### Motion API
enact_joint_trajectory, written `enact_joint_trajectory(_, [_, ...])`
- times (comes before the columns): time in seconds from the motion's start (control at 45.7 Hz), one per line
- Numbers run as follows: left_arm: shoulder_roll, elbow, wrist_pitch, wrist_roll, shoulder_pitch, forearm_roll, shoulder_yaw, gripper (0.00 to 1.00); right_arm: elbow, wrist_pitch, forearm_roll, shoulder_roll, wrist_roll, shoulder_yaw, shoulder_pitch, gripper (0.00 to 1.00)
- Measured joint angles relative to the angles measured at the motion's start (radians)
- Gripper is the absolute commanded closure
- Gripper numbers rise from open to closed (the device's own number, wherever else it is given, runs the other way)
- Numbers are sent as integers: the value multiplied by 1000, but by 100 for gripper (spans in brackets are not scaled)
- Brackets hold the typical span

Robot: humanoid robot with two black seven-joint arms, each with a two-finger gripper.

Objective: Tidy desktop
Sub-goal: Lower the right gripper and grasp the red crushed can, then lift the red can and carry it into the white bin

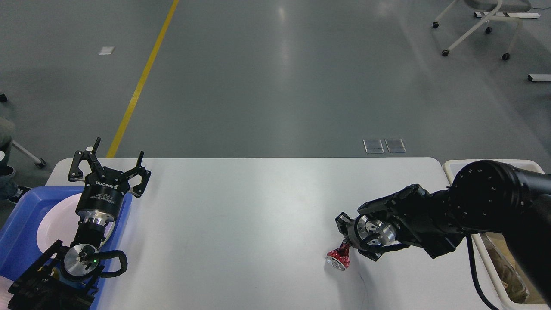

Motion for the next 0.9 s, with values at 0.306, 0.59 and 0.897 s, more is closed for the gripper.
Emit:
enact_joint_trajectory(0.306, [0,0,0,0,0,0,1,4,271,113,-63,-114,1,-47,265,100])
enact_joint_trajectory(0.59, [0,0,0,0,0,0,0,4,499,504,-362,-232,2,-173,705,100])
enact_joint_trajectory(0.897, [0,0,0,0,0,0,0,4,629,777,-441,-326,3,-236,1081,100])
